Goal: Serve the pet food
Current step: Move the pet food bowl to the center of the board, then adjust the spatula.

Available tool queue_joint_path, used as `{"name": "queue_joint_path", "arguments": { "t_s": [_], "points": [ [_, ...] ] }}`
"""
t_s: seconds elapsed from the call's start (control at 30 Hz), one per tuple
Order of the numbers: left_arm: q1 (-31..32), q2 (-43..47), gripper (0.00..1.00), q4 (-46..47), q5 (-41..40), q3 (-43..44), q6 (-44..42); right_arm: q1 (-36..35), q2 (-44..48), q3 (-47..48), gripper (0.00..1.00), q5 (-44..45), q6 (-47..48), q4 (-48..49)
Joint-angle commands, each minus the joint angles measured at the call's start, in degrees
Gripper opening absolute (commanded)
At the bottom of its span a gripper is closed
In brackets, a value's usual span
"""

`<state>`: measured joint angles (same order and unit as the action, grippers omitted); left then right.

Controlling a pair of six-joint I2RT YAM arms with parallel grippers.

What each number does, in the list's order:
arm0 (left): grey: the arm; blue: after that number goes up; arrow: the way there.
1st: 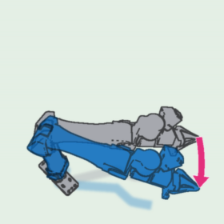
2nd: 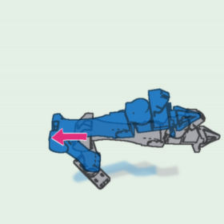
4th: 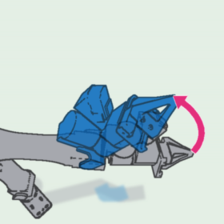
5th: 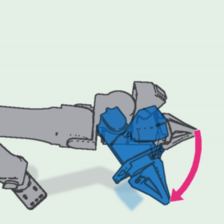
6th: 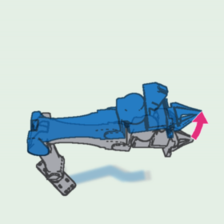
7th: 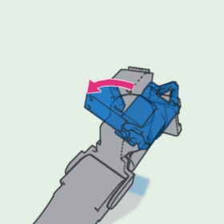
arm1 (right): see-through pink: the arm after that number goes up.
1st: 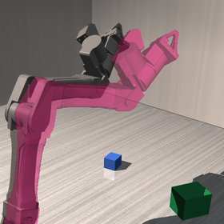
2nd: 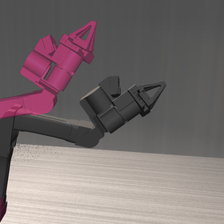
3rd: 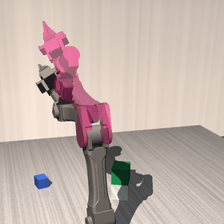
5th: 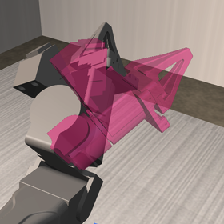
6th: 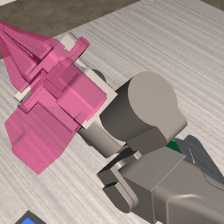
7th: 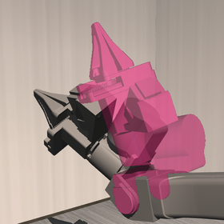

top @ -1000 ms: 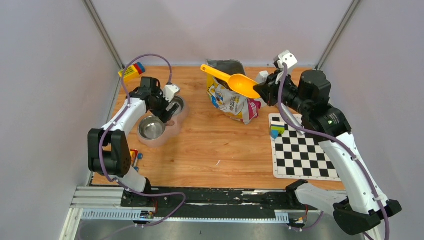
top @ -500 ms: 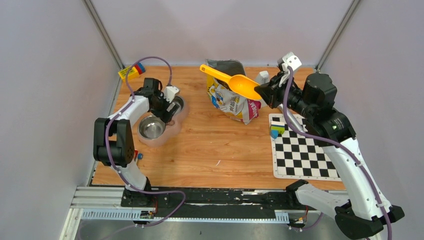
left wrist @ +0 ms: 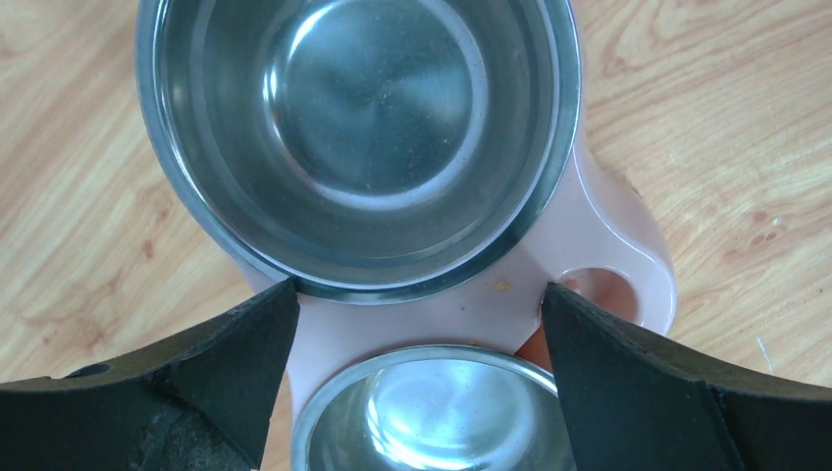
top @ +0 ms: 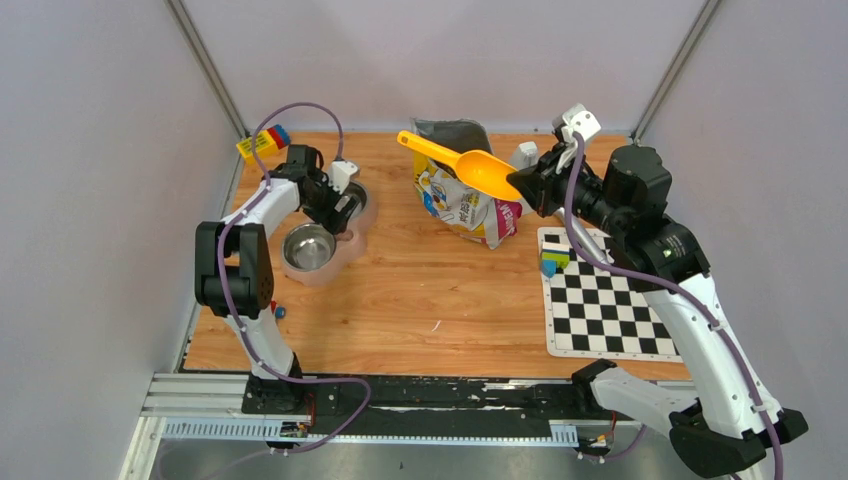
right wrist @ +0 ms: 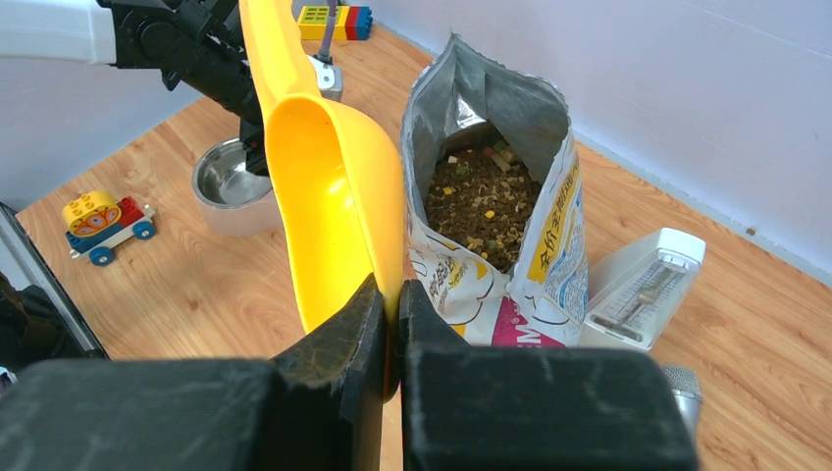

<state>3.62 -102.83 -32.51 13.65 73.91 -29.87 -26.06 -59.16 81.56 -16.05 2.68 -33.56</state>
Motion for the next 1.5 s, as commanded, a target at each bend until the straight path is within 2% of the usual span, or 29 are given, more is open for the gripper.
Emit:
{"name": "queue_joint_path", "arguments": {
  "t_s": [0.0, 0.5, 0.73, 0.87, 1.13, 1.23, 1.47],
  "points": [
    [0.76, -4.32, 1.00, -1.88, 5.03, 4.61, -1.03, 0.22, -0.50, 0.87, 0.00, -0.17, -0.63, 2.98],
    [8.22, -18.98, 1.00, -6.71, 4.68, 21.82, -2.14, 0.31, -1.90, 2.18, 0.00, 2.35, 0.13, 2.89],
    [8.25, -17.49, 1.00, -7.31, 3.87, 25.82, -1.74, 0.73, -1.48, 2.19, 0.00, 2.89, 0.72, 2.84],
    [8.20, -10.46, 1.00, -7.60, 5.10, 24.09, -0.30, 0.75, -1.28, 2.41, 0.00, 2.59, 1.01, 2.65],
    [6.78, 13.99, 1.00, -6.57, 3.04, 17.26, 2.60, 0.74, -3.65, 2.96, 0.00, -1.99, 0.75, 2.01],
    [6.43, 21.91, 1.00, -5.25, 2.49, 14.26, 0.55, 0.75, -5.66, 3.95, 0.00, -5.57, 0.75, 1.43],
    [4.75, 37.91, 1.00, -10.18, 15.35, 14.51, -5.58, 0.71, -9.87, 7.78, 0.00, -9.08, 0.51, -0.58]
  ]
}}
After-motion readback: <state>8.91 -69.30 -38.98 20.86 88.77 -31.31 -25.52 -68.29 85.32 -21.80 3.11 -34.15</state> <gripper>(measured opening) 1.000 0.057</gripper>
